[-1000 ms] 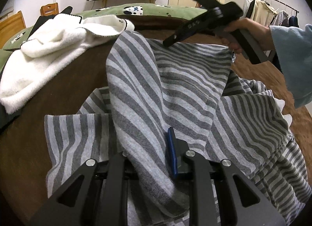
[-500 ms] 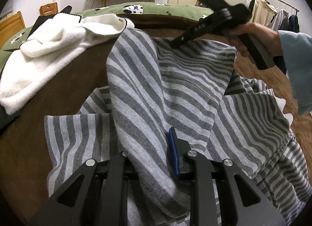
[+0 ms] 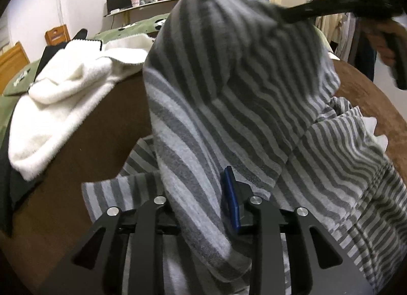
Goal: Fold large clothes
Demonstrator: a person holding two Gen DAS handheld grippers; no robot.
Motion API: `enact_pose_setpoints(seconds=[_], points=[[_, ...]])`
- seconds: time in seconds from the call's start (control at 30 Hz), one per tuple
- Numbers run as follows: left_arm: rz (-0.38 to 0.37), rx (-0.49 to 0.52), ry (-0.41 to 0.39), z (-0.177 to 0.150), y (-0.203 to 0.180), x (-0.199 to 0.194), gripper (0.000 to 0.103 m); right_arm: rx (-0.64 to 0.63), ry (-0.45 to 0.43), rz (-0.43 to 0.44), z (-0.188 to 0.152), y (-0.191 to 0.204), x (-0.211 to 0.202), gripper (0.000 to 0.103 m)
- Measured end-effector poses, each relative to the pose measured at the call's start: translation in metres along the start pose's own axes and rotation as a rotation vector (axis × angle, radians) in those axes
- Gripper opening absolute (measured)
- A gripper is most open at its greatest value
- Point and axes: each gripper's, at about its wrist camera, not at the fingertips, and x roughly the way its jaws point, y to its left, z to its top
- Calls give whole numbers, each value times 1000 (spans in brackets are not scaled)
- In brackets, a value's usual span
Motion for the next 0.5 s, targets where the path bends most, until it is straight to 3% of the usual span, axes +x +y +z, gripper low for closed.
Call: enact_pose_setpoints(seconds=[0.17, 0.33, 0.5], points=[[13, 59, -10, 0, 3, -5, 42, 36, -20, -47, -34, 25, -35, 7], [30, 90, -41, -5, 3, -18, 65, 98, 4, -102, -77, 47, -57, 7], [5, 113, -50, -15, -2, -34, 70, 137, 57, -138, -118, 66, -66, 7]])
